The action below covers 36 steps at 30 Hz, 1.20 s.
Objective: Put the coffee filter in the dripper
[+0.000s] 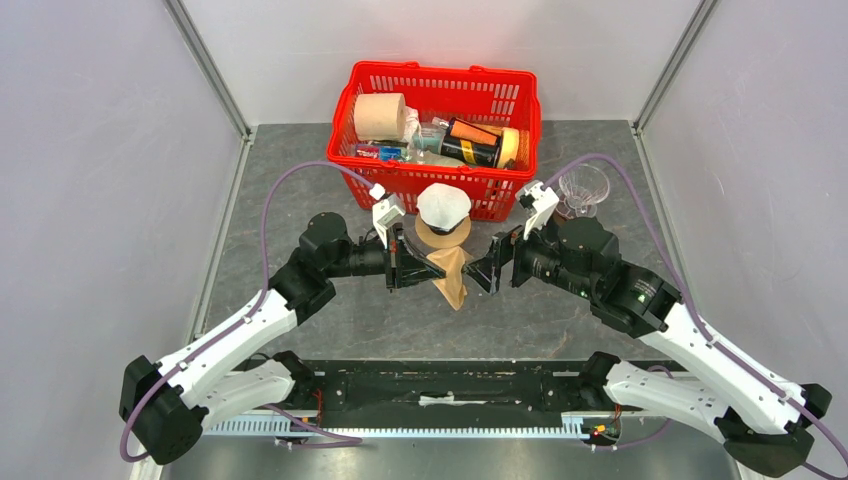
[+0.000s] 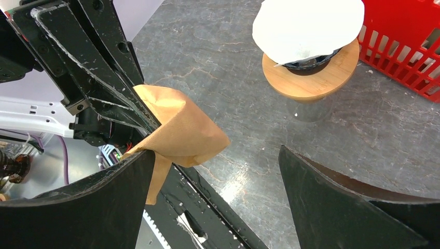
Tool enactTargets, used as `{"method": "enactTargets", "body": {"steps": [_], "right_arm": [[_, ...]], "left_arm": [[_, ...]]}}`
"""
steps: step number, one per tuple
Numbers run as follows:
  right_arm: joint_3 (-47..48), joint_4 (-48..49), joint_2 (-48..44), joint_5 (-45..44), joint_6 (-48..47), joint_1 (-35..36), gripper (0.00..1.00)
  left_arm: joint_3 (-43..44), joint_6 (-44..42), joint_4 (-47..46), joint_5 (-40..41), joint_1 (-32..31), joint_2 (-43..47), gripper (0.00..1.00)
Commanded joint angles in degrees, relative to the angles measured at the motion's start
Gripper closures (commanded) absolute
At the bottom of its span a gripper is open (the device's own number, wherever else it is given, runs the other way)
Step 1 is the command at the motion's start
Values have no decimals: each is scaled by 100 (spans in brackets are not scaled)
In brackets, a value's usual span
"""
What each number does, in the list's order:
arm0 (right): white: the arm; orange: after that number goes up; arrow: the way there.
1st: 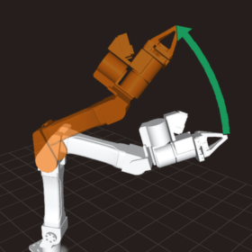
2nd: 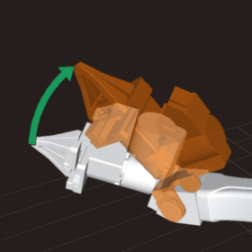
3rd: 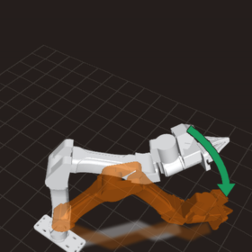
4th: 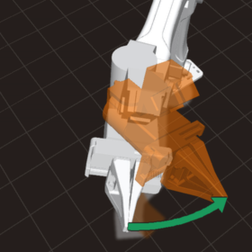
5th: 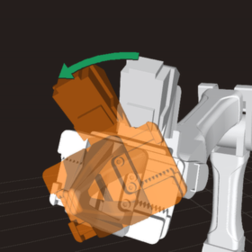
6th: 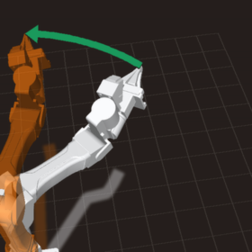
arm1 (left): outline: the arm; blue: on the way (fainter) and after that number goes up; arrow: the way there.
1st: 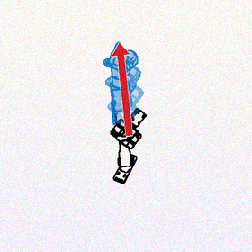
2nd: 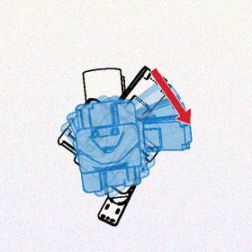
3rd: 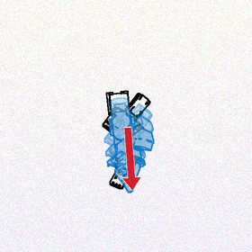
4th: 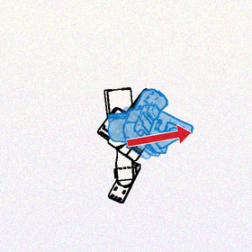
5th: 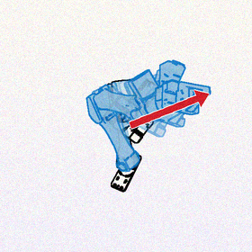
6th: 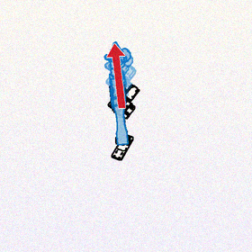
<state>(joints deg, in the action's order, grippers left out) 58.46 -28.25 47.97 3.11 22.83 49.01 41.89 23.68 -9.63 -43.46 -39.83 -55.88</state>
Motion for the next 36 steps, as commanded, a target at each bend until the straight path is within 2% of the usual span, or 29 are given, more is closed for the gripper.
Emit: {"method": "enactTargets", "body": {"steps": [1,8,16,21,26,31,36], "right_arm": [[252,300,-13,65,71,3,3],[283,260,-9,-6,264,-1,3],[47,271,74,-909,1027,7,3],[-76,439,332,-642,1169,2,3],[-256,502,308,-330,1256,3,3],[-537,505,79,-336,1410,3,3],[-755,412,-178,-880,1627,-2,4]], "left_arm": [[21,-243,-190,13,20,-22,98],[41,-257,-139,88,15,-97,98],[-24,-132,-368,168,15,-85,98],[-57,-77,-461,164,19,-45,98],[-131,-61,-517,554,19,90,98],[-198,-51,-669,685,15,165,98],[-236,-31,-794,586,19,250,98]]}}
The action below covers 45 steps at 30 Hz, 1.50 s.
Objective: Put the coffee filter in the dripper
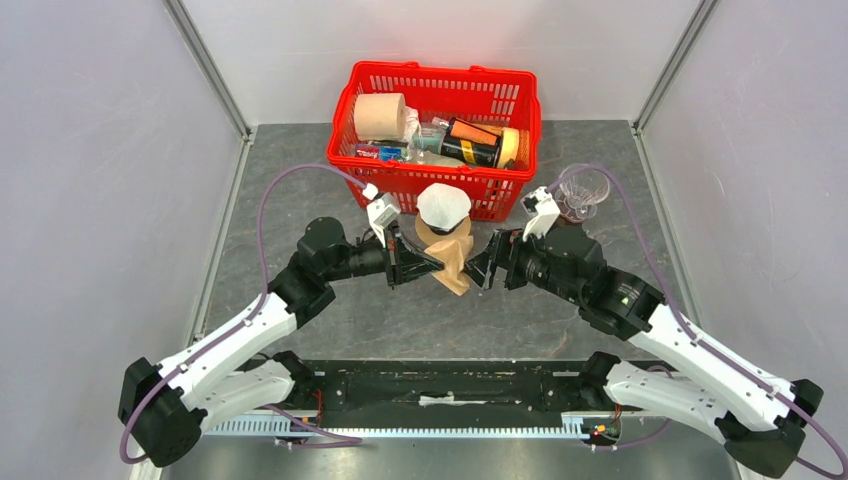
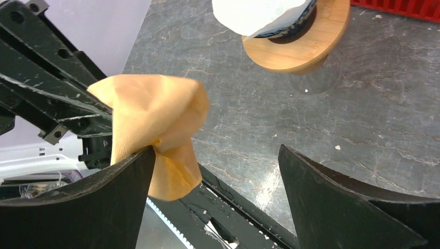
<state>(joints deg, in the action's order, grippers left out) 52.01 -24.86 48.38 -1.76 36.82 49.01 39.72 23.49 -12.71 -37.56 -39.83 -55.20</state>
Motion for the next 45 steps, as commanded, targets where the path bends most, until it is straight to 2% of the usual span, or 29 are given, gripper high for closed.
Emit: {"method": "enactTargets", "body": {"steps": [1,10,21,26,31,37,45], "right_arm": [[-142,53,-268,-495,244,7,4],[-297,156,-342,-611,205,3,4],[-639,1137,-1097,-449,-42,3,3],[-947,1971,-1169,63,287,-2,3],[-754,1560,-862,-101,314,3,6],[-903,1711,-769,29,421,2,7],[-1031,1283,-1026,-327,545,3,11]], "left_arm": [[-26,2,-527,-14,18,196,98],[-73,133,-838,-426,17,148,98],[-169,8,-759,-603,17,172,98],[-160,-7,-809,-751,15,124,98],[-156,-1,-814,-788,20,198,98],[-235,55,-1022,-754,19,294,98],[-282,7,-1070,-707,17,413,98]]}}
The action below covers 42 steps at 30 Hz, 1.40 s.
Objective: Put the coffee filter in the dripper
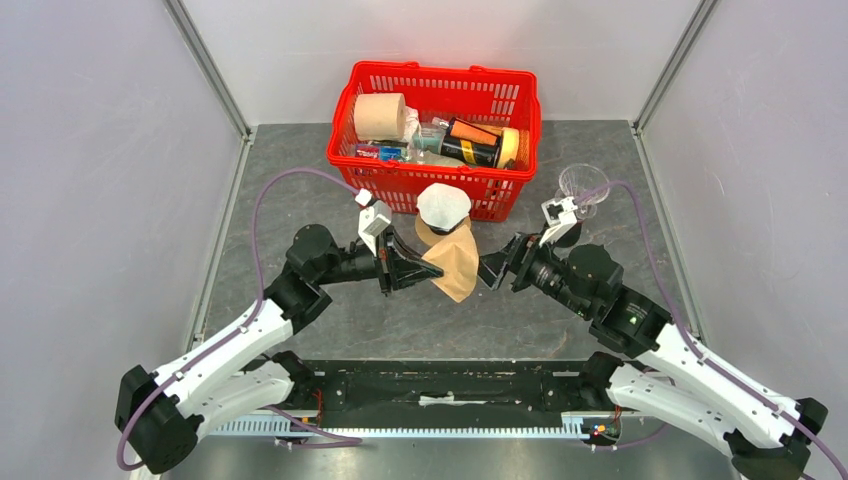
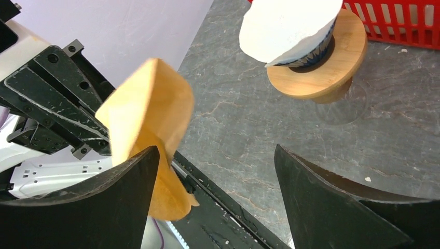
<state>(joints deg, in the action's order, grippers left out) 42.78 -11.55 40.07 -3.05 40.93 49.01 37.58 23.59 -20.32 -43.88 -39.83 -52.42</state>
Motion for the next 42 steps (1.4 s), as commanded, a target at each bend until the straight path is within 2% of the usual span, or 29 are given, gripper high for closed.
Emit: {"method": "enactTargets", "body": {"steps": [1,6,11,18,21,25,30,32,34,38,42], "right_arm": [[-163,13,-217,-185,179,3,12],[-403,669,-128,412,427,3,14],[-698,1956,82,1198,574,3,21],[-782,2729,164,1433,575,3,30],[-699,2763,166,1408,482,3,36],[-555,2570,185,1396,369,3,52],[-551,2296,93,1254,305,2,67],[-578,2258,42,1206,265,3,76],[-583,2239,13,1166,241,3,100],[-531,2196,34,1104,125,3,100],[-343,1819,51,903,-49,3,100]], "left_arm": [[-91,3,-348,-77,20,142,98],[-72,22,-417,-151,15,120,98],[-91,-4,-445,-175,20,124,98],[-92,5,-448,-269,14,50,98],[-84,11,-455,-295,20,30,98],[-84,15,-471,-272,19,43,98],[-84,22,-473,-210,17,28,98],[-78,35,-476,-194,20,6,98],[-58,56,-489,-195,17,-43,98],[-10,139,-482,-151,18,-116,97],[32,77,-205,82,17,-111,88]]}}
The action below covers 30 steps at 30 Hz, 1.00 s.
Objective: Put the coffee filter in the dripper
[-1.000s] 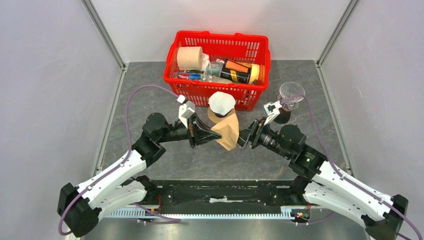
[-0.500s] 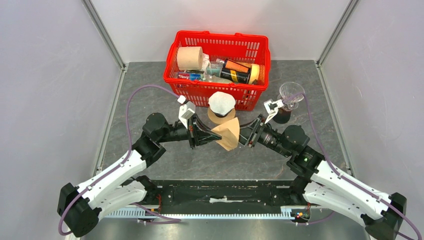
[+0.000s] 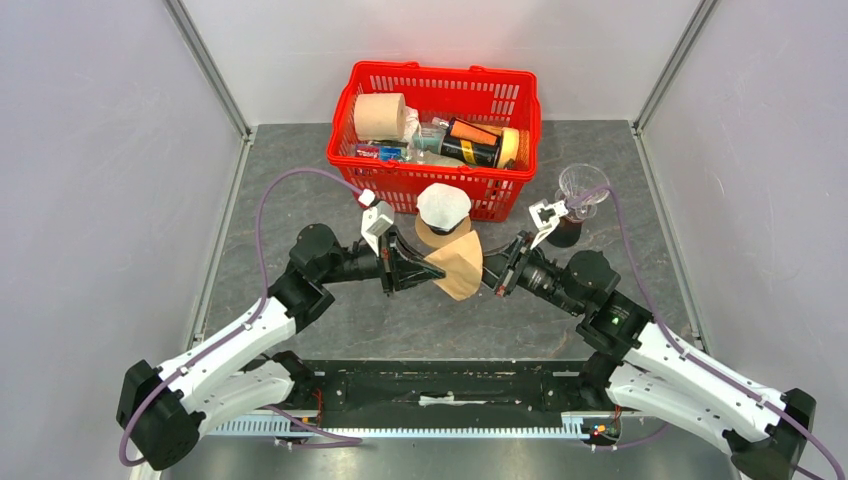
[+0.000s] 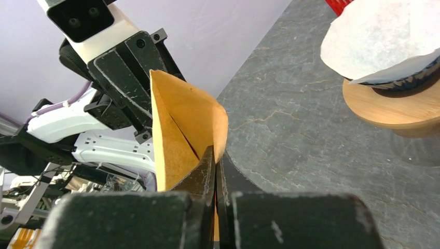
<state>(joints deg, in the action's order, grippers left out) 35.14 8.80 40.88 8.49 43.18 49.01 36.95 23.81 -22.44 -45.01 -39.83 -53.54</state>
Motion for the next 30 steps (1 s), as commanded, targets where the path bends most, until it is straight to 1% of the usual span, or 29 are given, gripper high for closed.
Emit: {"method": "enactTargets", "body": {"steps": [1,2,3,4,5,7,10,13,16,19,21,25,27,30], "right_arm": [[472,-344,-45,-297,-329,3,100],[549,-497,-53,-376,-383,3,100],[616,-649,-57,-468,-415,3,100],[684,-843,-64,-599,-458,3,100],[757,-1048,-71,-695,-522,3,100],[880,-1466,-67,-813,-570,-2,100],[1032,-1872,-69,-1022,-635,3,100],[1267,-2424,-35,-1274,-707,3,100],[1747,-3520,237,-1940,-747,3,100],[2177,-4422,675,-2459,-702,3,100],[2364,-4680,906,-2500,-692,3,100],[2505,-4818,1191,-2449,-663,-2,100],[2540,-4871,1269,-2491,-664,10,100],[2583,-4930,1331,-2526,-663,12,100]], "left_arm": [[103,53,40,246,15,12,80],[112,47,126,321,19,30,66],[126,30,216,387,20,43,61],[136,19,293,470,20,58,52],[144,24,390,533,19,89,41],[154,7,529,642,19,163,29],[150,-52,843,1009,17,296,23],[257,-142,1389,1468,15,408,17],[439,-65,1851,1925,5,462,15],[615,116,1936,2005,-43,319,14],[763,270,1951,2175,-201,114,14],[1191,416,2202,2912,-699,-365,13],[1409,566,2364,3481,-956,-587,13],[1754,636,2559,4057,-1235,-955,12]]}}
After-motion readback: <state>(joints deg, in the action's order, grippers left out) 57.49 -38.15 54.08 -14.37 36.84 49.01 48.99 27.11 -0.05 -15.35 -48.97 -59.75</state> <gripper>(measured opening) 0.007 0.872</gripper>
